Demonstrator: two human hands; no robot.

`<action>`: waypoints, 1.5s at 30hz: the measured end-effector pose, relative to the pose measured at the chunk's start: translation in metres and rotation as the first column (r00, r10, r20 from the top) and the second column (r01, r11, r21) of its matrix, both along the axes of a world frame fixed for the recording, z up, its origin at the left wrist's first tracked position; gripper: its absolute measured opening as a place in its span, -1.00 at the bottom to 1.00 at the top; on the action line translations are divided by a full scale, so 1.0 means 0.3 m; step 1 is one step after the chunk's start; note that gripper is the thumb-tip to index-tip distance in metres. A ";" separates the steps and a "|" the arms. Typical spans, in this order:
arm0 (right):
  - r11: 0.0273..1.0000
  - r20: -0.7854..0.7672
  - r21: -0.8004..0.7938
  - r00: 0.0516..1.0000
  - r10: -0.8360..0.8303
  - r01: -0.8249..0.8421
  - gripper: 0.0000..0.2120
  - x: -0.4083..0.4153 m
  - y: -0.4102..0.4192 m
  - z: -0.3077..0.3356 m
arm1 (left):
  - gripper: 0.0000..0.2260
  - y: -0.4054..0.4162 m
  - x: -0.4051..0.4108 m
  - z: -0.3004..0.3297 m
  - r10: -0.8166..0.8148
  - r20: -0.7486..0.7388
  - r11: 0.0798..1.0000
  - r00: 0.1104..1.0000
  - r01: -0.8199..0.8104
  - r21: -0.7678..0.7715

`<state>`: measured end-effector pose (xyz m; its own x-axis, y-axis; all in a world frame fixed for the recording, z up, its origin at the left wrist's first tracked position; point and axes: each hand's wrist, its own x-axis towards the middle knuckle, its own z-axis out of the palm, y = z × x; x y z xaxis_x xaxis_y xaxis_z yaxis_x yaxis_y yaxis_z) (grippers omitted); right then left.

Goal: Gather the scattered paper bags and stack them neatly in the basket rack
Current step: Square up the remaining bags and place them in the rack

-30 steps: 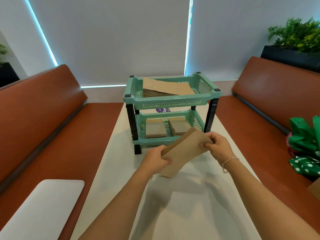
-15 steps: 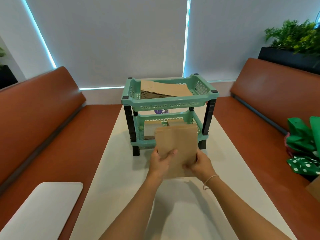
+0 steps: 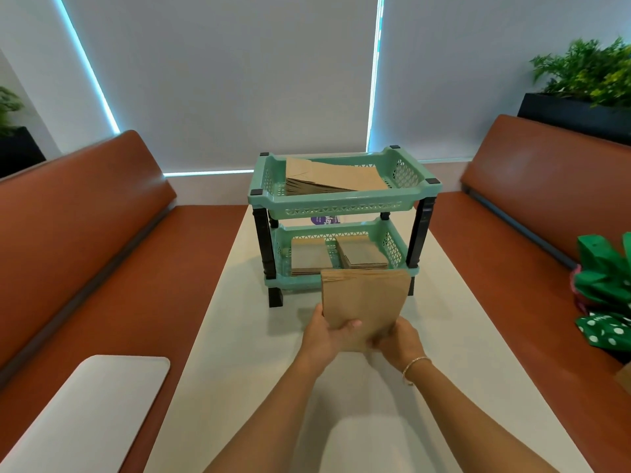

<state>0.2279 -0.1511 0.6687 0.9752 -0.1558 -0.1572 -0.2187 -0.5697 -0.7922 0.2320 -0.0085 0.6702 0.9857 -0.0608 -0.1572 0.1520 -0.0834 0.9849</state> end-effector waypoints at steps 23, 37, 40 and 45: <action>0.850 0.096 0.523 0.986 -0.133 0.064 -0.70 0.082 -0.127 0.126 | -0.73 0.236 0.058 0.122 0.087 0.098 0.995 0.991 -0.091 0.038; 0.895 0.096 0.446 0.994 -0.051 0.003 -0.55 0.046 -0.051 0.015 | -0.53 0.200 0.019 -0.018 0.107 -0.052 0.994 0.993 -0.106 0.023; 0.909 0.107 0.417 0.993 -0.051 0.002 -0.63 0.061 -0.050 0.031 | -0.65 0.196 0.023 -0.007 0.091 -0.072 0.996 0.993 -0.091 0.005; 0.896 0.154 0.443 0.987 -0.036 -0.036 -0.60 0.088 -0.076 0.062 | -0.68 0.196 0.048 0.030 0.071 -0.043 0.997 0.997 -0.072 -0.026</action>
